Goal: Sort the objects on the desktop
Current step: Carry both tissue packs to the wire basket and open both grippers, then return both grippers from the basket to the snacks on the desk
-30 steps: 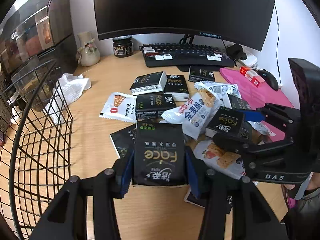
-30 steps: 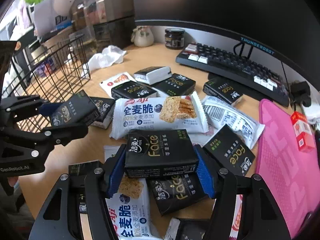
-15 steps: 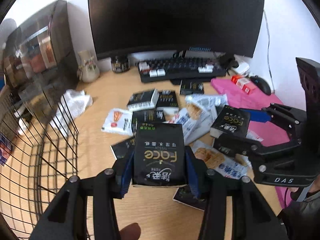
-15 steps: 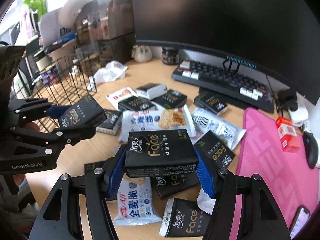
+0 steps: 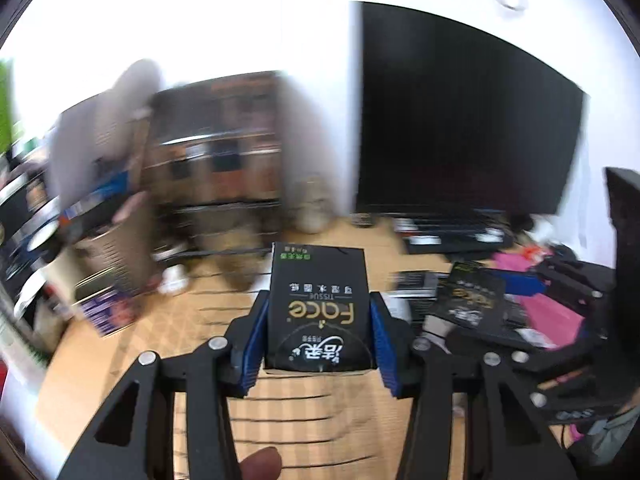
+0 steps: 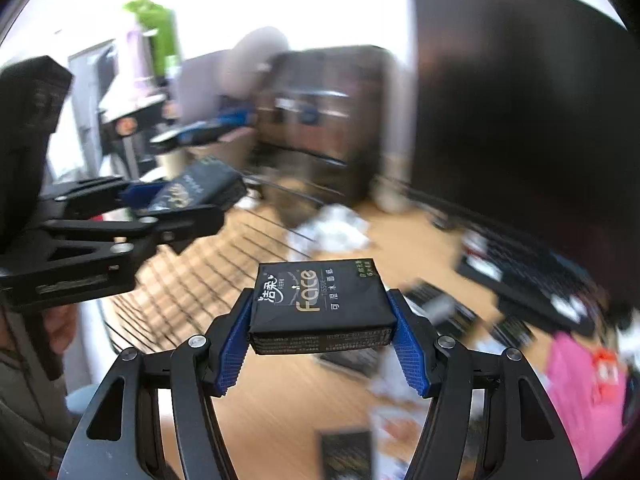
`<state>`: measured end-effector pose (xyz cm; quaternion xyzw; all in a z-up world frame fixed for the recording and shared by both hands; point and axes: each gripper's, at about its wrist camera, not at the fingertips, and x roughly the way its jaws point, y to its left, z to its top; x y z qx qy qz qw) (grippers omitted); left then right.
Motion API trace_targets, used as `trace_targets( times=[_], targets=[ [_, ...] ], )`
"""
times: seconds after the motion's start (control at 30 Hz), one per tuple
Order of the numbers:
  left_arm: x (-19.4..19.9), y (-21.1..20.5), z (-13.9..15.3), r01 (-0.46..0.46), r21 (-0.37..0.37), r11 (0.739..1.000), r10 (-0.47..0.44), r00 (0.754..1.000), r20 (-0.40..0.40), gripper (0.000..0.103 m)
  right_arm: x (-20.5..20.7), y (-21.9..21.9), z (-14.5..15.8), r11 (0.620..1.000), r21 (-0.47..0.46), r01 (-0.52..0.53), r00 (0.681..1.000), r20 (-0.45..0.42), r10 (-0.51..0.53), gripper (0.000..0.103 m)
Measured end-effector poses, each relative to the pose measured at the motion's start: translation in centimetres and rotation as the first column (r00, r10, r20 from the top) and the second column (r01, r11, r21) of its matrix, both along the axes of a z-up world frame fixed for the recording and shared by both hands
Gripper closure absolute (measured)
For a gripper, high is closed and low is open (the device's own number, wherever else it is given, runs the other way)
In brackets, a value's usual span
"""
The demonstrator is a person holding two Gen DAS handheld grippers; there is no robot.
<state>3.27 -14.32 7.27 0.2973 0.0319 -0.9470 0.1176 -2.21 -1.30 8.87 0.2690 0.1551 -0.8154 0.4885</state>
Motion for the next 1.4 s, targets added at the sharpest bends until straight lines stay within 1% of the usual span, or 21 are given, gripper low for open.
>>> trace_targets(
  times=[0.03,0.1,0.23,0.33,0.4,0.47,0.5,0.6,0.67,0.7,0.73,0.9,0.97,1.03,1.1,1.13,1.23,1.3,1.33,1.37,1.4],
  targets=[
    [0.6,-1.8,-0.2,-0.045,0.003,0.999,0.045,0.999,0.006,0.05,0.6,-1.9,0.2,0.999,-0.001,-0.038,0.999,0.004,0.038,0.039],
    [1.4,-3.7,-0.3,-0.096,0.009,0.995,0.095,0.995,0.014,0.05,1.5,-4.4,0.0,0.996,0.001,-0.084,0.996,0.017,0.084,0.039],
    [2.4,-7.0,-1.4,-0.159,0.032,0.987,0.157,0.987,0.041,0.05,2.8,-8.7,-1.1,0.99,0.028,-0.141,0.989,0.039,0.14,0.039],
    [2.8,-7.9,-1.7,-0.172,0.044,0.984,0.17,0.984,0.044,0.05,3.4,-10.0,-2.0,0.986,0.04,-0.16,0.986,0.054,0.158,0.039],
    [3.1,-7.9,-1.8,-0.166,0.057,0.984,0.164,0.986,0.034,0.05,3.5,-10.3,-2.3,0.988,0.057,-0.145,0.989,0.023,0.144,0.039],
    [3.1,-7.9,-1.8,-0.152,0.078,0.985,0.151,0.988,0.027,0.05,3.5,-10.2,-2.4,0.991,0.063,-0.115,0.993,-0.018,0.117,0.036],
    [3.1,-7.7,-1.7,-0.151,0.076,0.986,0.15,0.988,0.024,0.05,3.3,-10.0,-2.4,0.993,0.061,-0.106,0.994,-0.023,0.108,0.033],
    [2.7,-7.1,-1.7,-0.146,0.071,0.987,0.144,0.989,0.029,0.05,2.6,-8.8,-2.0,0.995,0.034,-0.095,0.995,-0.011,0.095,0.028],
    [2.3,-6.7,-1.7,-0.141,0.074,0.987,0.139,0.99,0.031,0.042,2.3,-7.9,-1.9,0.997,0.03,-0.077,0.997,-0.018,0.078,0.027],
    [2.2,-6.4,-1.7,-0.132,0.077,0.988,0.13,0.991,0.031,0.033,2.2,-7.4,-1.8,0.997,0.028,-0.07,0.997,-0.022,0.071,0.027],
    [2.0,-5.9,-1.6,-0.122,0.08,0.989,0.12,0.992,0.029,0.029,2.1,-6.8,-1.7,0.998,0.025,-0.064,0.998,-0.024,0.064,0.027],
    [1.0,-3.3,-1.4,-0.072,0.067,0.995,0.07,0.997,0.034,0.028,1.3,-2.9,-1.3,1.0,0.004,-0.006,1.0,-0.03,0.006,0.027],
    [0.1,-1.4,-1.4,-0.028,0.07,0.997,0.025,0.999,0.037,0.028,0.8,-0.7,-0.9,0.999,-0.015,0.037,0.999,-0.033,-0.037,0.027],
    [-1.0,1.4,-1.6,0.045,0.076,0.996,-0.048,0.998,0.043,0.028,-0.1,2.1,-0.6,0.992,-0.035,0.119,0.992,-0.033,-0.12,0.027],
    [-2.1,3.8,-1.6,0.1,0.078,0.992,-0.103,0.994,0.043,0.028,-0.8,4.1,-0.7,0.984,-0.025,0.175,0.984,-0.021,-0.175,0.027],
    [-2.7,5.3,-1.5,0.127,0.075,0.989,-0.13,0.991,0.037,0.028,-1.1,5.2,-1.0,0.979,-0.002,0.202,0.979,-0.016,-0.202,0.027],
    [-4.6,9.0,-0.7,0.148,0.053,0.987,-0.149,0.989,0.004,0.028,-1.5,8.4,-2.1,0.958,0.055,0.283,0.959,-0.006,-0.283,0.027],
    [-6.0,11.6,-0.2,0.141,0.038,0.989,-0.14,0.99,-0.019,0.028,-2.1,10.6,-3.2,0.932,0.077,0.354,0.934,0.023,-0.357,0.027],
    [-6.4,12.6,0.0,0.148,0.039,0.988,-0.147,0.989,-0.031,0.028,-2.6,11.8,-3.7,0.901,0.073,0.427,0.902,0.033,-0.43,0.027],
    [-6.8,14.0,0.1,0.17,0.039,0.985,-0.168,0.985,-0.043,0.028,-3.3,13.6,-4.1,0.839,0.04,0.543,0.838,0.043,-0.544,0.027],
    [-7.2,15.3,0.2,0.199,0.041,0.979,-0.197,0.979,-0.049,0.028,-4.1,15.6,-4.2,0.765,0.003,0.644,0.763,0.068,-0.643,0.027]
  ],
)
